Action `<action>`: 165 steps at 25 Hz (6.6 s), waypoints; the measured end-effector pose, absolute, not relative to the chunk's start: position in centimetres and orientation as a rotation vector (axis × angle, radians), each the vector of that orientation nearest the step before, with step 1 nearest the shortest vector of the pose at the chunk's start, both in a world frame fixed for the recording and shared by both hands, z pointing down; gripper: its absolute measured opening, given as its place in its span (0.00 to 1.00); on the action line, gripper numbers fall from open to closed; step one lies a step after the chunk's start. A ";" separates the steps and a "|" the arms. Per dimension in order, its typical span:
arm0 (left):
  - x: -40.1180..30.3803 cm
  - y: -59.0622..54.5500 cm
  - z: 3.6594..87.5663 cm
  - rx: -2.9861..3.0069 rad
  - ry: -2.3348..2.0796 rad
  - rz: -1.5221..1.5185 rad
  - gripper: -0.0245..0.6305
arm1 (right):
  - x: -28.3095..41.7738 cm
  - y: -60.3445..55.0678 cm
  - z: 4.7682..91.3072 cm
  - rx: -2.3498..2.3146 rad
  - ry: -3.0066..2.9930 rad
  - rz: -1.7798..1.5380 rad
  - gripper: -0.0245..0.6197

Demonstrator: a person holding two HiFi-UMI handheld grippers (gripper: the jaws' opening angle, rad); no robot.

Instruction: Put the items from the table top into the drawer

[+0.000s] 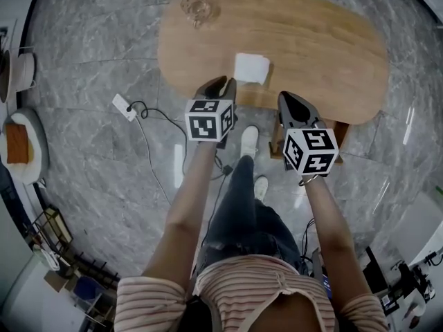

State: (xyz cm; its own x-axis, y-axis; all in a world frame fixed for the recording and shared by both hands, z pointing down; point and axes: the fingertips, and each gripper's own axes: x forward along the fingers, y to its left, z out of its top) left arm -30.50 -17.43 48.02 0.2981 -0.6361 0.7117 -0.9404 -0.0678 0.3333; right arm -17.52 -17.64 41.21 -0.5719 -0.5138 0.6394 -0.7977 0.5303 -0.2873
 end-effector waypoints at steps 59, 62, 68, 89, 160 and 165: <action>-29.1 -21.3 54.9 1.600 -1.328 0.409 0.07 | -16.8 -20.5 45.1 1.134 -2.198 0.814 0.05; -28.6 -20.9 52.8 1.627 -1.332 0.384 0.07 | -15.8 -19.9 43.5 1.165 -2.205 0.801 0.05; -27.2 -20.7 48.1 1.678 -1.330 0.313 0.07 | -13.3 -19.0 40.6 1.238 -2.205 0.774 0.05; -13.9 -16.4 41.2 1.730 -1.328 0.184 0.07 | -0.3 -16.1 37.2 1.300 -2.232 0.717 0.05; 13.2 -2.9 75.2 1.490 -1.132 0.438 0.07 | 22.8 -1.4 68.0 1.175 -1.905 1.031 0.05; 13.3 -2.5 75.9 1.466 -1.131 0.458 0.07 | 23.0 -1.3 68.2 1.163 -1.903 1.032 0.05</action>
State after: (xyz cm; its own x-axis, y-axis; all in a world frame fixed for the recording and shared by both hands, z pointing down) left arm 13.32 -2.50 75.95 0.4559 -0.3794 0.8051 -0.8326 0.1379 0.5365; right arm 22.98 -1.29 68.21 -0.3774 -0.3849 0.8423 -0.9159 0.2896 -0.2780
